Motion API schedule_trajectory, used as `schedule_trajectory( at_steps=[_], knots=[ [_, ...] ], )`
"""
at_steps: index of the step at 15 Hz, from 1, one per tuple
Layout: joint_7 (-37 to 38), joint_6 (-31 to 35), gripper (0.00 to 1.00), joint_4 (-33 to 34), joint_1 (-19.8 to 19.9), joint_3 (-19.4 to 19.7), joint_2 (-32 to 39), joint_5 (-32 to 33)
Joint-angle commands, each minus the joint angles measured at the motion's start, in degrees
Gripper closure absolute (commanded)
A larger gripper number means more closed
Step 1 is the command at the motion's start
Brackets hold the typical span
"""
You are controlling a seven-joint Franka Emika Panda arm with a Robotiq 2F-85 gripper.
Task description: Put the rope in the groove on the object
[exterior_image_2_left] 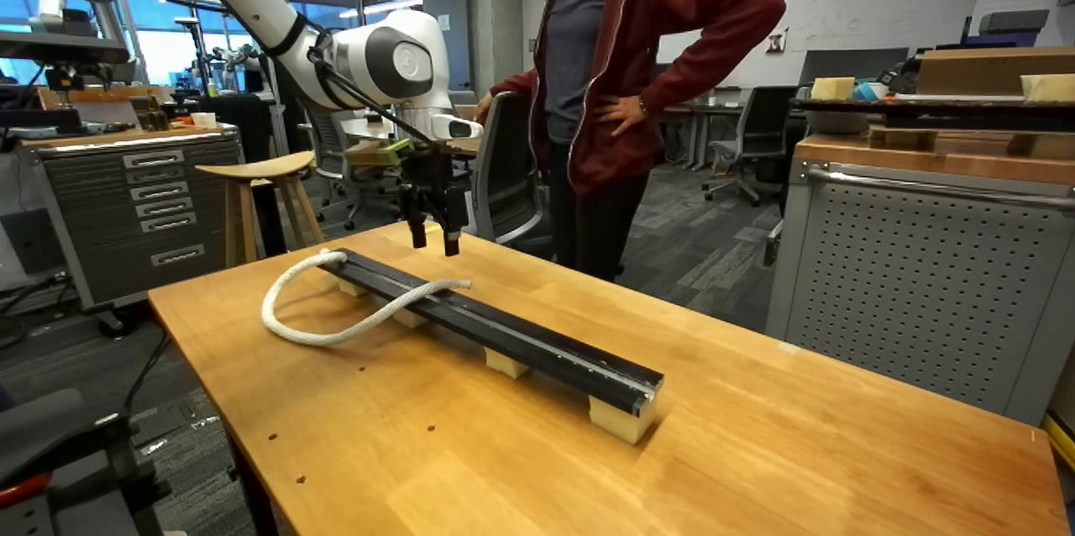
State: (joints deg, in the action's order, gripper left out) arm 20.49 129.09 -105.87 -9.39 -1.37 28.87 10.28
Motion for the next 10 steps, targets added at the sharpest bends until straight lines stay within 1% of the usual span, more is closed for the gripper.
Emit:
schedule_trajectory(
  at_steps=[1,6,10],
  knots=[
    [0.40,-1.73,0.00,9.29,-1.36,1.45,7.26,-0.03],
    [-0.40,-5.00,0.00,18.79,-1.10,2.49,14.42,-1.02],
    [0.57,-9.55,0.00,23.07,-1.50,3.81,16.74,-0.58]
  ],
)
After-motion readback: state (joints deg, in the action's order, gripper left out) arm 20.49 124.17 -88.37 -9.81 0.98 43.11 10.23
